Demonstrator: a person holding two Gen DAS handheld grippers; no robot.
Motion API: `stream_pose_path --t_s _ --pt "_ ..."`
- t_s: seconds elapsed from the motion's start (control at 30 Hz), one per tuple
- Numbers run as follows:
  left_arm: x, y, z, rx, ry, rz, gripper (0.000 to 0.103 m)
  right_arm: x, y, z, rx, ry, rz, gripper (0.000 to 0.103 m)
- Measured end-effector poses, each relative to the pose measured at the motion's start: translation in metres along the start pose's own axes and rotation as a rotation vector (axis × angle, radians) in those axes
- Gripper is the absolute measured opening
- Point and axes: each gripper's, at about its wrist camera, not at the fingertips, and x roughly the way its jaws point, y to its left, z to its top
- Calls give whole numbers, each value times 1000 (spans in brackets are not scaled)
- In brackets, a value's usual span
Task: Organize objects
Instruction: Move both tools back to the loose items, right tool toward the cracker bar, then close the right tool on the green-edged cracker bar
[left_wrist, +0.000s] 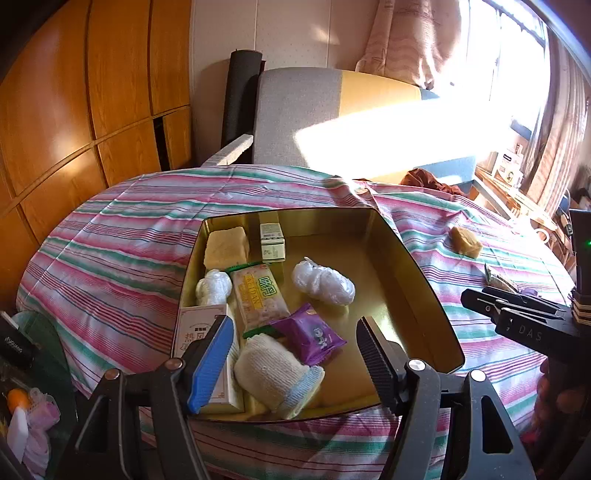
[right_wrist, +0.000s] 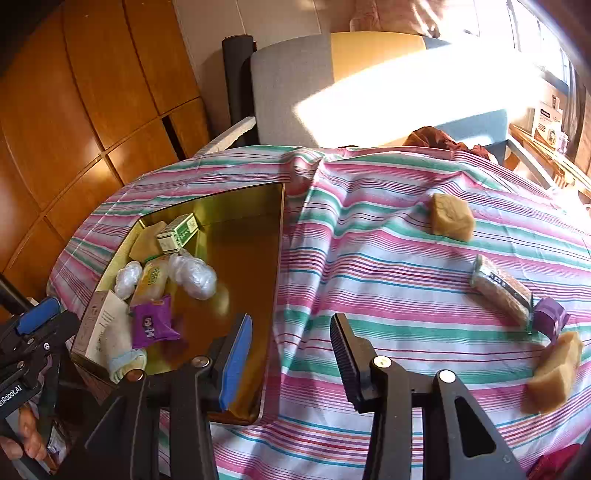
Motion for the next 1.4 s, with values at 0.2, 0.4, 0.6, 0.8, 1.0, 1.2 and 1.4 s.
stream_pose_path --t_s 0.2,0.4,0.6,0.8,1.0,1.2,1.4 --pt "2 -19 3 45 8 -24 70 -13 -44 5 34 -15 -70 44" --pt "5 -39 5 93 15 -43 71 -26 -91 24 15 -53 -172 44" --pt "10 -58 6 140 29 -50 71 -25 -153 34 64 -118 -273 44" --pt "17 -82 10 176 47 -75 73 -20 -218 21 340 -104 -279 44" --pt "25 -111 17 217 54 -111 74 -25 -237 15 458 -97 -229 44" --pt "33 -131 19 255 70 -143 74 -23 -241 13 477 -78 -239 44" --pt "43 -141 17 263 101 -169 73 -22 -255 7 542 -57 -250 44"
